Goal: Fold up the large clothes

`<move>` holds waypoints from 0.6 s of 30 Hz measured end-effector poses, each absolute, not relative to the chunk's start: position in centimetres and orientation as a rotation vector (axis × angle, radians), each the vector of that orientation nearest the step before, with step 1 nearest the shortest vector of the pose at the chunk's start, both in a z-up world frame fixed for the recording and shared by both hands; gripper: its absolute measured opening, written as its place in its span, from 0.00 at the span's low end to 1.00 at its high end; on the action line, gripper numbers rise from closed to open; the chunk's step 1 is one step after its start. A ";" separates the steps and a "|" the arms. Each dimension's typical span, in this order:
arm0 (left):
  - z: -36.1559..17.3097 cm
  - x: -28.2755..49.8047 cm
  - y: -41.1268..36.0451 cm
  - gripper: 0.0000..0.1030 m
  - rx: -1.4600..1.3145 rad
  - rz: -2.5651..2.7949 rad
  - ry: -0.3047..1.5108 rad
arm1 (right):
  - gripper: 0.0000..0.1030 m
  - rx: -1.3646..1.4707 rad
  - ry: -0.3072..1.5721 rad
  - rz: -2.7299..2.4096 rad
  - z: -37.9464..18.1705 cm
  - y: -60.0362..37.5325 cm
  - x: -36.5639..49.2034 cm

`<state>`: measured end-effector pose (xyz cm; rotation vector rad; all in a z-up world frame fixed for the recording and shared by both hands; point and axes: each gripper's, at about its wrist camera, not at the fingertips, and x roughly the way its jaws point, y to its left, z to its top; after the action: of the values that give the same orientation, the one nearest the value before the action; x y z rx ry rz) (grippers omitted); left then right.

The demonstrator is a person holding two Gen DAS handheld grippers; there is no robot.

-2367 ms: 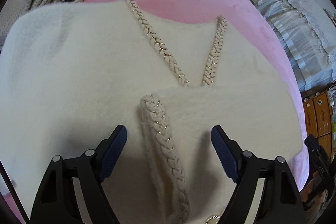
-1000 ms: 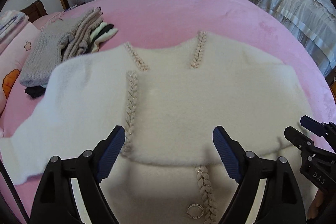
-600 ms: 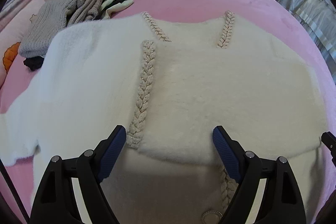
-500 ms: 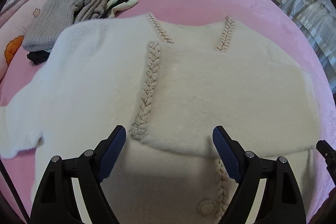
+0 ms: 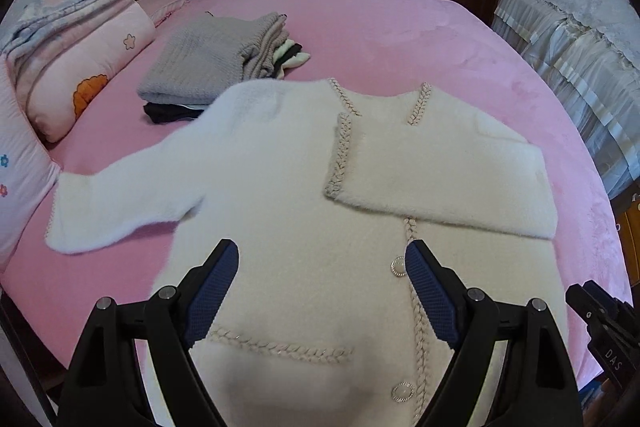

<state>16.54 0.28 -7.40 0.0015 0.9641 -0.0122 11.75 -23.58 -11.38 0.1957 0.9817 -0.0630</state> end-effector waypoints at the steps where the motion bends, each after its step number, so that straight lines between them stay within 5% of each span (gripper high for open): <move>1: -6.8 15.6 0.9 0.82 0.008 -0.007 0.953 | 0.40 0.182 0.973 -0.055 -10.9 -22.9 11.2; 18: -4.8 9.1 17.1 0.83 -0.127 0.160 0.890 | 0.40 0.044 0.898 0.149 -5.8 -8.1 8.7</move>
<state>9.09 17.10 -4.76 -0.1266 0.8898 0.1602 8.69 -8.13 -5.82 0.0445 0.8978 0.1486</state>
